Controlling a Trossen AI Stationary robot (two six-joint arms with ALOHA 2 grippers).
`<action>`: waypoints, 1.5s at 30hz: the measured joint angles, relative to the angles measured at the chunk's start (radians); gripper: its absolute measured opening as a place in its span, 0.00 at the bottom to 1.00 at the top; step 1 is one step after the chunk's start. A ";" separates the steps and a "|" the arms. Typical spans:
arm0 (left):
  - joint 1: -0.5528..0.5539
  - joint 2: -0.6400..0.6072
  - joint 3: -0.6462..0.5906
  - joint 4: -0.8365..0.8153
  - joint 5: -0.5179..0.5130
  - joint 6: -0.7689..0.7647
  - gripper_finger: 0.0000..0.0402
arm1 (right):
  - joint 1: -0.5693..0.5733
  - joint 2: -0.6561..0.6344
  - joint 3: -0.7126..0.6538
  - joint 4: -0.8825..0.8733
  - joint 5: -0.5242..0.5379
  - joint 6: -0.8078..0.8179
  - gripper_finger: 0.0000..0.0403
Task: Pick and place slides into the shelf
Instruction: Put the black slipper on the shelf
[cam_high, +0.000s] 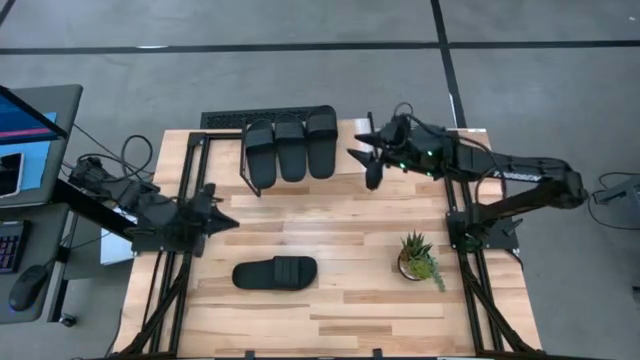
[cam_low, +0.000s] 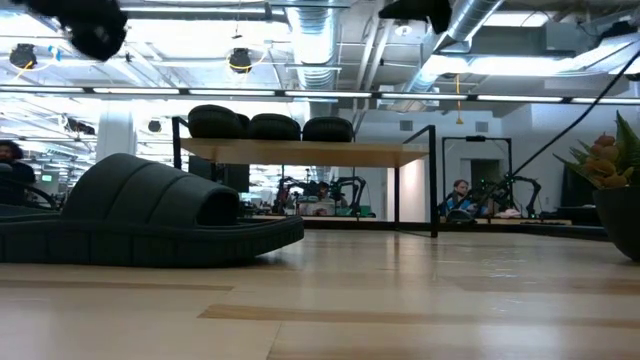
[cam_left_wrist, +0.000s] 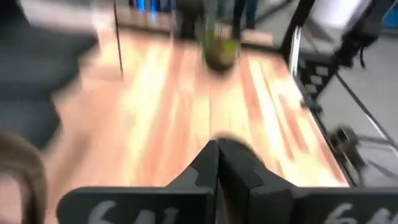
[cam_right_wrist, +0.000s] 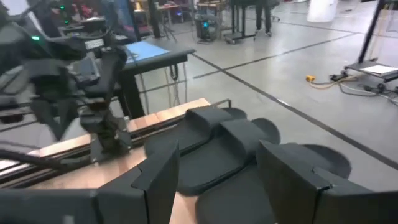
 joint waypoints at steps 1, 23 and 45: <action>0.000 0.007 -0.001 -0.037 0.019 -0.060 0.00 | 0.006 -0.014 -0.013 -0.005 0.000 0.002 0.51; 0.000 0.203 -0.010 -0.202 0.567 -0.577 0.00 | 0.060 -0.074 -0.046 -0.114 0.004 -0.016 0.51; 0.000 0.209 -0.060 -0.251 0.660 -0.687 0.00 | 0.061 -0.074 -0.046 -0.123 0.004 -0.019 0.51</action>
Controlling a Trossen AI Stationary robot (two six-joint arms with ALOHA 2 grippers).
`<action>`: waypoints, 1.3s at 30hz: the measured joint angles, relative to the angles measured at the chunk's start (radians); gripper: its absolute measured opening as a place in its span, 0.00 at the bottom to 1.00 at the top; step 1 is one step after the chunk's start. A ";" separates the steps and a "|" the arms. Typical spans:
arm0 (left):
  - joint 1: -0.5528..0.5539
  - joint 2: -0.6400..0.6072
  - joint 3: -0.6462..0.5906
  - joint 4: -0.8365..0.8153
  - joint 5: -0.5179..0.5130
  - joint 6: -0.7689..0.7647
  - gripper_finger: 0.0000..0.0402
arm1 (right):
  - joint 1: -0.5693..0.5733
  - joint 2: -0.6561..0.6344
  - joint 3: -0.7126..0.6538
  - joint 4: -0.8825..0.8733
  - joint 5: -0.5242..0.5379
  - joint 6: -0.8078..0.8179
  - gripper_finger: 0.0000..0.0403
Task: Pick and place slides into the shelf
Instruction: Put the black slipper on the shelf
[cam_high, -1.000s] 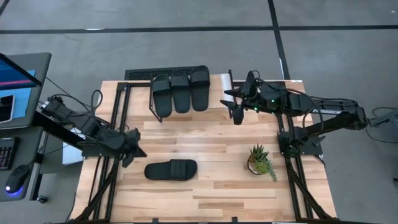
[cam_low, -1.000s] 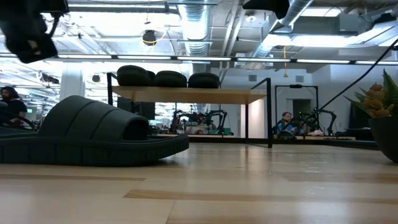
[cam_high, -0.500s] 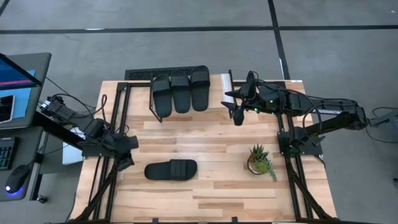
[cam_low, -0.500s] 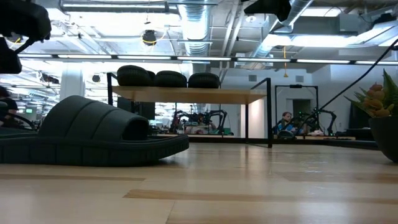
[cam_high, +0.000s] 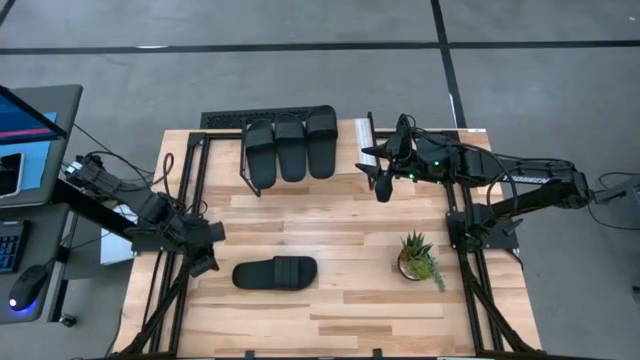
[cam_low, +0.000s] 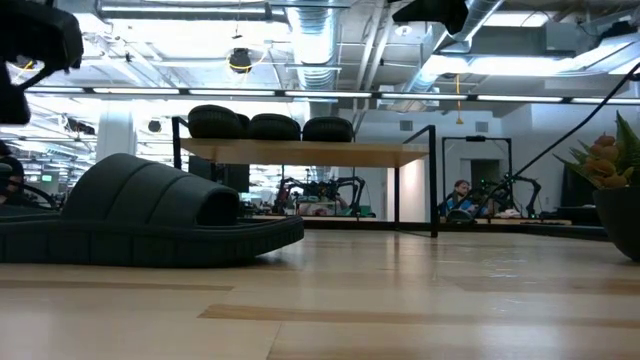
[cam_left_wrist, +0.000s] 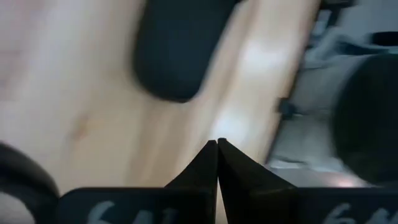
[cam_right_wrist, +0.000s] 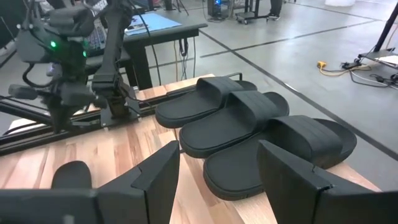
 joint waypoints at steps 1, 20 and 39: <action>0.000 -0.004 -0.037 0.078 0.026 -0.013 0.00 | 0.002 0.000 0.000 0.000 0.000 0.000 0.51; -0.067 -0.017 -0.322 0.424 -0.095 -0.217 0.00 | 0.058 0.000 0.000 0.000 0.000 -0.016 0.51; -0.068 -0.017 -0.322 0.410 -0.261 -0.197 0.00 | 0.058 0.000 0.000 0.000 0.000 -0.015 0.51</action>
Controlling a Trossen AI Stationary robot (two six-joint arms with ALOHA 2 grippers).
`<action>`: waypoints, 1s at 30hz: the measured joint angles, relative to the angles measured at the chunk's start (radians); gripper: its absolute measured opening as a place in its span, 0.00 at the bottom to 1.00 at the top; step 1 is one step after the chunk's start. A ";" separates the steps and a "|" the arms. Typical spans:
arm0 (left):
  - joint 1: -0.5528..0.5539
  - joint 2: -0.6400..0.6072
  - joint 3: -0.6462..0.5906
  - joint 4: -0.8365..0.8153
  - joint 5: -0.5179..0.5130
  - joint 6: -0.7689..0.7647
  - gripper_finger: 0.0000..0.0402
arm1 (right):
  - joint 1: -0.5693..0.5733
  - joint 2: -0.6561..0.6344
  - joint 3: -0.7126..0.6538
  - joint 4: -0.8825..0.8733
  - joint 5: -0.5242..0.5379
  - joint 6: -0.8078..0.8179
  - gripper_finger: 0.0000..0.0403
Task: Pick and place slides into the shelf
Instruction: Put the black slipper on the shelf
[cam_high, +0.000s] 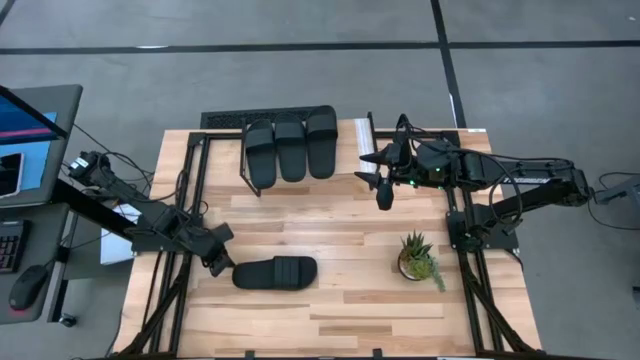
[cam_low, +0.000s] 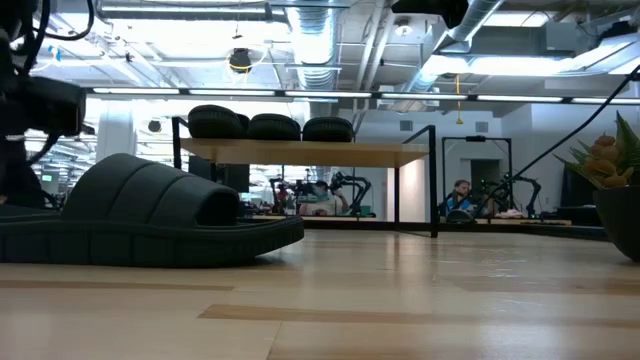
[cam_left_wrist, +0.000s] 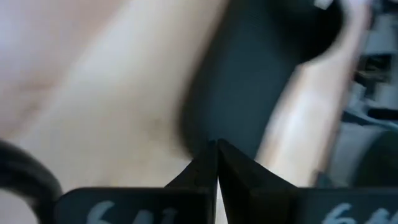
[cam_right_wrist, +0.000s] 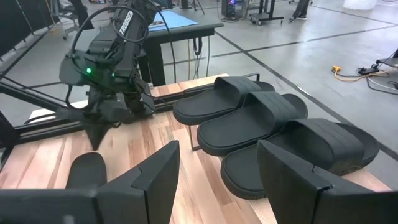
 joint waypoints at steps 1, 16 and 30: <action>0.000 0.000 0.000 -0.024 -0.027 -0.006 0.00 | 0.000 0.000 0.000 0.000 0.000 0.000 0.51; 0.000 0.064 0.000 -0.120 -0.131 -0.070 0.00 | 0.000 0.000 0.000 0.000 0.000 0.000 0.51; 0.000 0.273 0.000 0.239 0.051 -0.048 0.00 | 0.014 0.000 0.000 0.000 0.000 0.000 0.51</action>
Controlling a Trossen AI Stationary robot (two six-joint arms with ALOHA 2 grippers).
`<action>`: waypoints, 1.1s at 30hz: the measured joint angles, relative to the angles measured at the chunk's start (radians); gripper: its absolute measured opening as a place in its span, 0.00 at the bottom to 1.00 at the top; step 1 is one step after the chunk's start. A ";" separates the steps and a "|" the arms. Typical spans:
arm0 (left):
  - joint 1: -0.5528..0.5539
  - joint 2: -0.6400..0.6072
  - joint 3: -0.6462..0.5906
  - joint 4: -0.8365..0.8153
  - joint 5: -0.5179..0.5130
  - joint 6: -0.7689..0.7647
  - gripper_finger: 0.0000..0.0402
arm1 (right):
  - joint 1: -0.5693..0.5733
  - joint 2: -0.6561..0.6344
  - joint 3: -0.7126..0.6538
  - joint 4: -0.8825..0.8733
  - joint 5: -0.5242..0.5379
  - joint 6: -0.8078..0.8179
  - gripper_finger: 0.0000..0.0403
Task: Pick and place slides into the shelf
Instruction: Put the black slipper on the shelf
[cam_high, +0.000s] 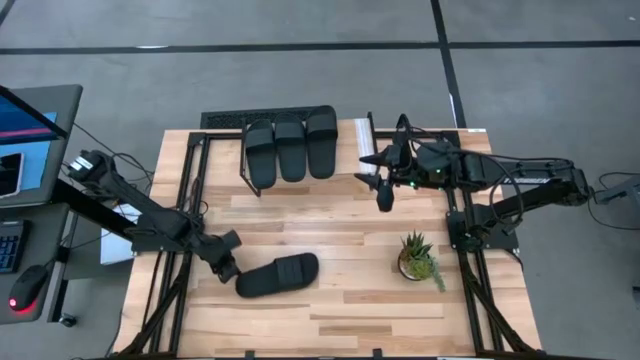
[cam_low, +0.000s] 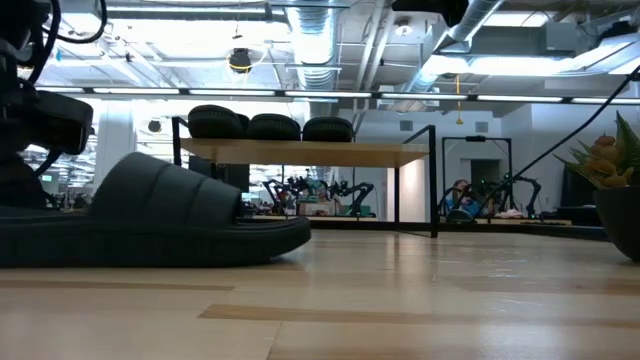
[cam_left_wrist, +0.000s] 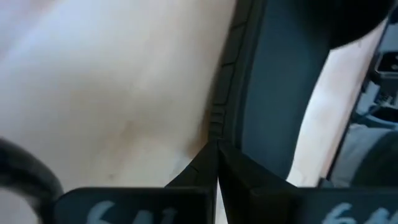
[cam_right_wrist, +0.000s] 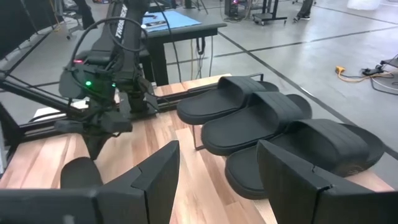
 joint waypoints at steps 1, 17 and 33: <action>0.000 0.012 0.000 0.018 0.012 -0.001 0.00 | 0.005 0.000 0.000 0.000 0.000 0.000 0.51; -0.003 0.130 0.000 0.291 0.068 0.003 0.00 | 0.098 0.000 0.000 -0.008 0.000 0.034 0.51; -0.117 0.353 0.128 0.215 0.017 0.056 0.00 | 0.342 0.000 0.000 -0.082 0.204 0.227 0.51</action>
